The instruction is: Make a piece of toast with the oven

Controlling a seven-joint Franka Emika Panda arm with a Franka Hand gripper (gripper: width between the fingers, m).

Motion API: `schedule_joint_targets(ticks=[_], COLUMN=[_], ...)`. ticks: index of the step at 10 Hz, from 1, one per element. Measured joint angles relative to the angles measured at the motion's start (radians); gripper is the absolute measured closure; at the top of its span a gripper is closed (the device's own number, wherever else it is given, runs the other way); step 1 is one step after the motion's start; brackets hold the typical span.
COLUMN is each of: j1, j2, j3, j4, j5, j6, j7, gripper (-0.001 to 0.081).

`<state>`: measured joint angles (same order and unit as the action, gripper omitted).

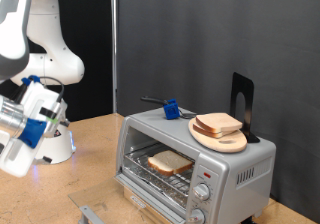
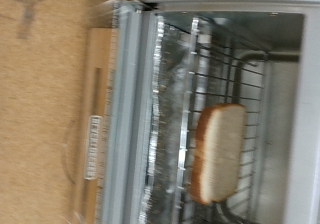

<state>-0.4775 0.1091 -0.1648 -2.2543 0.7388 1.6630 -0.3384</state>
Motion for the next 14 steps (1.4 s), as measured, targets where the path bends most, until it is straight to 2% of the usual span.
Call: schedule_joint_targets(ticks=[3, 5, 8, 12, 14], j1=[-0.001, -0.002, -0.004, -0.004, -0.001], j2=[0.055, 0.055, 0.063, 0.125, 0.163], j3=[-0.007, -0.008, -0.014, -0.014, 0.002], j4=[0.024, 0.019, -0.009, -0.014, -0.014], j5=[-0.029, -0.019, 0.025, 0.047, 0.075], j6=[0.019, 0.019, 0.084, 0.177, 0.223], j7=[-0.047, -0.037, -0.033, -0.038, -0.049], gripper=[0.0001, 0.0001, 0.0001, 0.0001, 0.0001])
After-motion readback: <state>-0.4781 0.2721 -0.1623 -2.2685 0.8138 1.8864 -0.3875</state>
